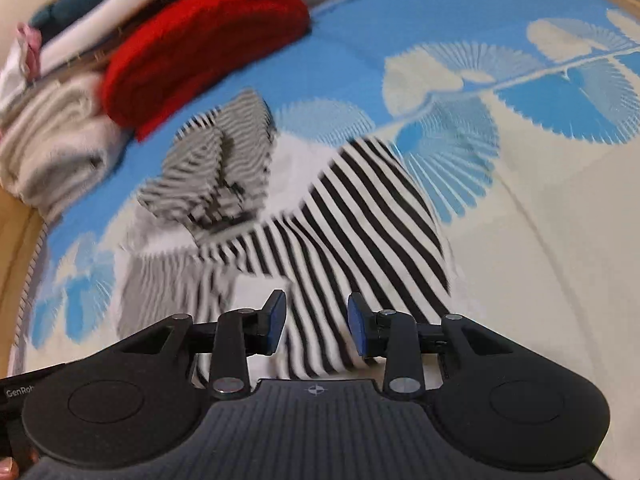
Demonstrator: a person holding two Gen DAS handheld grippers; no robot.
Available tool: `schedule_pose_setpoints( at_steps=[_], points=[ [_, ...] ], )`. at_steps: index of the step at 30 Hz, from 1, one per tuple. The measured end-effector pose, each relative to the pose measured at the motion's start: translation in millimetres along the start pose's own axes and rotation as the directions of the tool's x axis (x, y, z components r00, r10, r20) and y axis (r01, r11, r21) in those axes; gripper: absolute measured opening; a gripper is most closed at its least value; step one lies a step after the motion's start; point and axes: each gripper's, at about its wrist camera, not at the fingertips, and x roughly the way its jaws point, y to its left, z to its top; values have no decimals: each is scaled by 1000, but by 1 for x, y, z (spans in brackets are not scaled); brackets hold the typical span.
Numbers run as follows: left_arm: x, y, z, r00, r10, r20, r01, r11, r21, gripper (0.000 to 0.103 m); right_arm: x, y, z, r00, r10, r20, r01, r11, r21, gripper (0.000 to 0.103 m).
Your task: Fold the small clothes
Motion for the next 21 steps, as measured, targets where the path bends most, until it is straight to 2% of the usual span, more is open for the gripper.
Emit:
schedule_pose_setpoints(
  at_steps=[4, 5, 7, 9, 10, 12, 13, 15, 17, 21],
  points=[
    [42, -22, -6, 998, -39, -49, 40, 999, 9, 47, 0, -19, -3, 999, -44, -19, 45, 998, 48, 35],
    [52, -25, -8, 997, -40, -73, 41, 999, 13, 52, -3, -23, -3, 999, -46, -16, 47, 997, 59, 35],
    [71, -32, -16, 993, 2, -121, 5, 999, 54, 65, -7, -30, -2, 999, -46, -9, 46, 997, 67, 35],
    [79, -42, -22, 995, 59, -85, -47, 988, 145, 65, -12, -33, -2, 999, -40, 0, 40, 997, 65, 36],
    [80, -44, -23, 994, 74, -75, -60, 984, 168, 63, -13, -35, -2, 999, -39, 2, 39, 997, 63, 36],
    [78, -43, -21, 992, 109, -59, -98, 982, 162, 36, -14, -38, 1, 999, -36, 1, 36, 997, 63, 36],
    [77, -39, -20, 990, 129, -62, -119, 981, 150, 16, -15, -39, 2, 1000, -31, -2, 31, 997, 65, 36],
    [68, -27, -14, 987, 152, -55, -146, 984, 103, 15, -15, -40, 3, 1000, -29, -2, 29, 997, 69, 36],
    [49, -16, -4, 985, 174, -12, -173, 984, 27, 14, -14, -38, 4, 1000, -29, -5, 29, 997, 71, 36],
    [-14, 21, 9, 977, 185, 110, -164, 971, -177, 14, -7, -28, 2, 1000, -15, -22, 17, 997, 78, 36]
  ],
)
